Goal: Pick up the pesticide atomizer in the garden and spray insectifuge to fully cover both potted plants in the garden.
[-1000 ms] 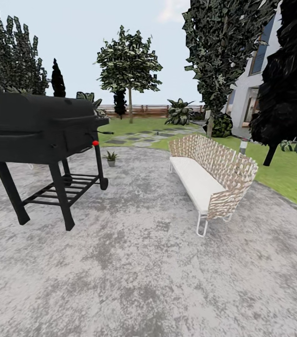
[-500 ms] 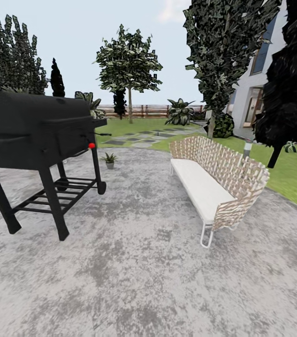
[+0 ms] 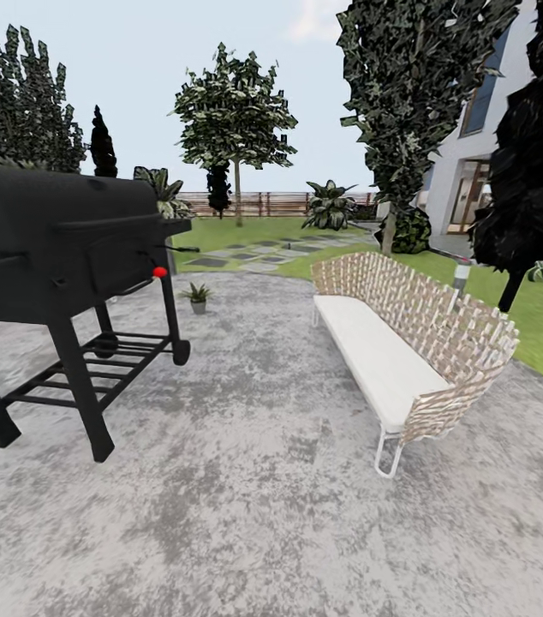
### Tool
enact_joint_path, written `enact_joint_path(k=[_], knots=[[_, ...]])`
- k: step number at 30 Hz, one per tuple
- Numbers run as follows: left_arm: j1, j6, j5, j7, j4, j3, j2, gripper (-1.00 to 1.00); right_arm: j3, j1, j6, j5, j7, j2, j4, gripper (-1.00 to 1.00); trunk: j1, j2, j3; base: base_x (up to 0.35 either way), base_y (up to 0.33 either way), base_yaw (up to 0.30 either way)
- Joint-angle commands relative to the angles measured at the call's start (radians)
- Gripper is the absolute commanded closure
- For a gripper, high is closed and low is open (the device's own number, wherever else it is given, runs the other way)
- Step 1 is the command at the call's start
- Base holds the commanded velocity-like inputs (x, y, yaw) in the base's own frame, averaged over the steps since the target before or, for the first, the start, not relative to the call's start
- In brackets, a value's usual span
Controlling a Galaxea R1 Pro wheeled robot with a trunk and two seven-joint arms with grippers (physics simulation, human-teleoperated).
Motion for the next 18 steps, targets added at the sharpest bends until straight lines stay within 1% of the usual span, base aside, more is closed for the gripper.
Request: enact_joint_path(k=[1,18], knots=[[-0.001,-0.003,0.001,0.0,0.001,0.0,0.0,-1.0,0.0,-0.001,-0.003,0.001,0.0,0.0,0.001,-1.0,0.0,0.0,-0.001,0.338,0.0,0.0],[0.0,-0.003,0.002,0.0,0.001,0.001,0.001,-1.0,0.0,-0.001,-0.003,0.001,0.0,0.0,0.002,-1.0,0.0,0.0,-0.001,0.338,0.0,0.0]])
